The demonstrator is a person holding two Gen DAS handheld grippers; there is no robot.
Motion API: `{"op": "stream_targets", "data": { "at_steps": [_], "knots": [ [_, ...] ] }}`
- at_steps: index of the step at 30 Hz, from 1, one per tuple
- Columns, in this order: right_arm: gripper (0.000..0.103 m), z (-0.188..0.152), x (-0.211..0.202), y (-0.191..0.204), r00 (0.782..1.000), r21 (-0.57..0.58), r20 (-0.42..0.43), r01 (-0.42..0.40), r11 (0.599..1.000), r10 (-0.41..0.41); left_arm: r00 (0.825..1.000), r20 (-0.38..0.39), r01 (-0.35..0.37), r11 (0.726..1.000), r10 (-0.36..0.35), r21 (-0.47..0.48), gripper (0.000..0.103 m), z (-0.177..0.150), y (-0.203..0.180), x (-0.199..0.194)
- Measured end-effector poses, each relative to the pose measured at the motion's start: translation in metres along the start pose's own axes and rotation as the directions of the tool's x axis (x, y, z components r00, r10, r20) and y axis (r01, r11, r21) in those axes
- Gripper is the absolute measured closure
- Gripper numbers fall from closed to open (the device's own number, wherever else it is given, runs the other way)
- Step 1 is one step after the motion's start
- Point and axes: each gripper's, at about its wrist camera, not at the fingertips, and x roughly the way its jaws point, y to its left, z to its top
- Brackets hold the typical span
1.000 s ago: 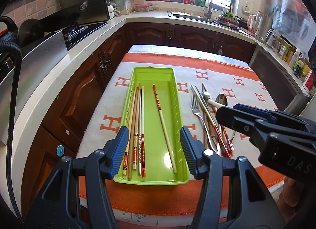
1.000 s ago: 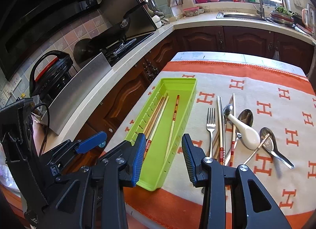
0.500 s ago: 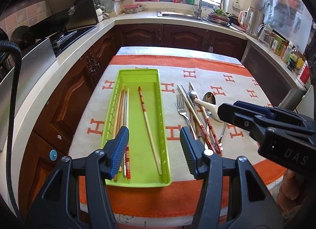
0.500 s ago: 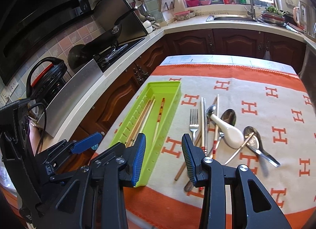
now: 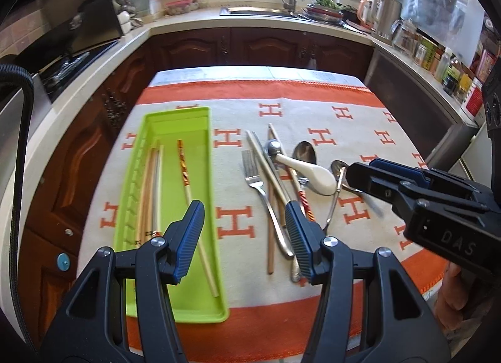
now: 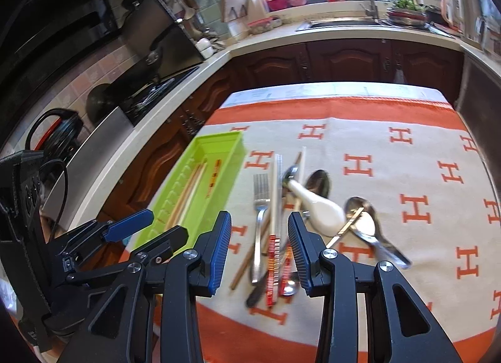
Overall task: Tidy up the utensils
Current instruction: 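Withdraw both open grippers from the tray toward the forks and spoons, then lower left gripper onto a red-striped chopstick in the pile and close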
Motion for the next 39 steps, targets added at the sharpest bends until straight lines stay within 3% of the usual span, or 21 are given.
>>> {"op": "stream_targets", "data": {
  "at_steps": [16, 26, 30, 39],
  "knots": [
    [0.065, -0.006, -0.008, -0.099, 0.991, 0.161, 0.009, 0.134, 0.978, -0.137, 0.991, -0.045, 0.124, 0.991, -0.122, 0.046, 0.052, 0.028, -0.016, 0.030],
    [0.065, -0.024, 0.028, -0.117, 0.992, 0.190, -0.082, 0.114, 0.975, -0.100, 0.975, -0.150, 0.165, 0.986, -0.163, 0.001, 0.053, 0.022, -0.026, 0.085],
    [0.065, -0.029, 0.042, -0.122, 0.992, 0.192, -0.104, 0.096, 0.977, -0.077, 0.967, -0.184, 0.173, 0.985, -0.174, -0.020, 0.074, 0.022, -0.031, 0.104],
    [0.065, -0.033, 0.060, -0.132, 0.991, 0.199, -0.129, 0.053, 0.978, -0.028, 0.953, -0.247, 0.158, 0.983, -0.178, -0.097, 0.090, 0.022, -0.028, 0.134]
  ]
}}
